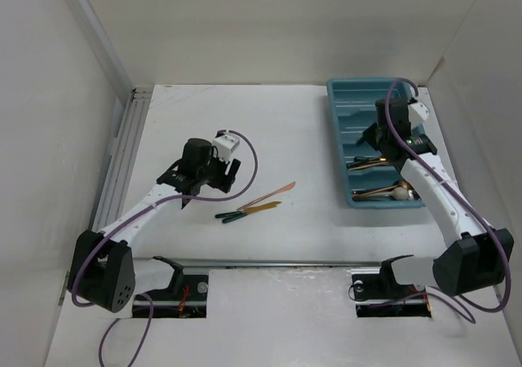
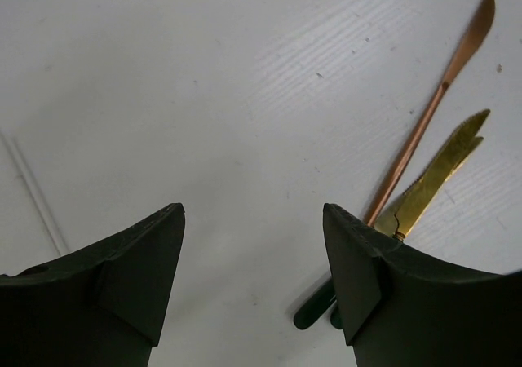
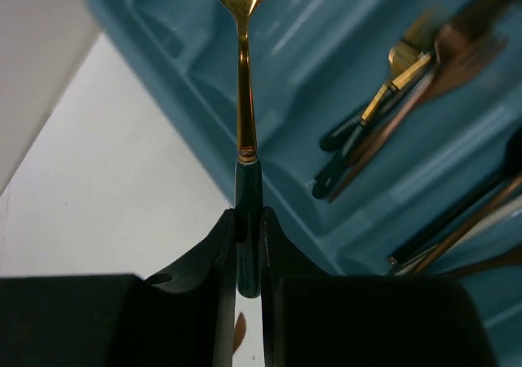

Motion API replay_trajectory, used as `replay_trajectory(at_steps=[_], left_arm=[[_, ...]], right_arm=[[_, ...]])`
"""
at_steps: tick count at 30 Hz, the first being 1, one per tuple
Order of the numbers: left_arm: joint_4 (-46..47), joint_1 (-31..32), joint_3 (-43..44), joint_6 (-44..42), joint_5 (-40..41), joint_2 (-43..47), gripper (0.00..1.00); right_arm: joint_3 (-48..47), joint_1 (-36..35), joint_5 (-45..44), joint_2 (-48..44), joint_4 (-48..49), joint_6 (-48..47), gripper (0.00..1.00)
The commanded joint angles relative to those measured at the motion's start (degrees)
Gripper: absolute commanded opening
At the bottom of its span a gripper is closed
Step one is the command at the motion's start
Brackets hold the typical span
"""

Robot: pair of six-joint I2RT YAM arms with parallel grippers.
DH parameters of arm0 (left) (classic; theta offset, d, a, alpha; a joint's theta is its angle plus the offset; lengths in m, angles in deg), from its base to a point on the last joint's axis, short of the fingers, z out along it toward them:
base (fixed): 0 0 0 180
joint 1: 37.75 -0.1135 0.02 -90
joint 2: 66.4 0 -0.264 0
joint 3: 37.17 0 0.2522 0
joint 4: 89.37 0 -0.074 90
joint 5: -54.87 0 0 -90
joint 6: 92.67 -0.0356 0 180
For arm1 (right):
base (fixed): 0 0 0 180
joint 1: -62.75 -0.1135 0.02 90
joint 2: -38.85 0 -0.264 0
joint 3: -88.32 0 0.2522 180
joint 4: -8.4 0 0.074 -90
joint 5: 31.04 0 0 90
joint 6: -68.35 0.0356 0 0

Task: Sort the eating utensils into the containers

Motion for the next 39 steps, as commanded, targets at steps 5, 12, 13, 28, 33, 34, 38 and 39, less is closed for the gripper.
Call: replay_trajectory(at_steps=[5,12,13,28,33,34,38,39], left_arm=[[-2.2,0.2,2.9,-6.1,-8.3,-0.9,0.66],[-3.9,0.2,3.5,-7.7,-5.9,-3.1,0.66],[-3.9,0.2,3.5,-6.7,-4.4,-3.1,0.66],[-9.0,-3.9,12.4,10.9,20.6,-9.9,0.76],[-13.8,-11.3,17.4,11.5,20.6,-15.2,0.63],[-14.4,-12.8,17.9,10.8,20.1,-16.4,0.48],[-17.7,-20.0,21.6,6.5,19.2,-23.3,0.23],[-18.2,-21.3,21.6,5.5,18.1,-24.1,0.23]], right_arm=[[6.5,8.2,1.3,2.9,0.4,15.0,0.0],[8.5,11.3,1.8,6.7,4.1,17.5,0.0],[9.4,11.8,1.8,6.7,5.6,16.8,0.02],[6.5,12.4,4.7,8.6,11.5,4.3,0.85],[-2.3,5.6,6.4,9.0,15.8,-26.9,0.79],[-4.2,1.8,4.4,9.7,14.5,-30.0,0.79],[-10.0,-5.0,2.5,13.3,8.1,-36.9,0.76],[-10.0,-6.2,2.5,13.3,8.1,-37.4,0.74]])
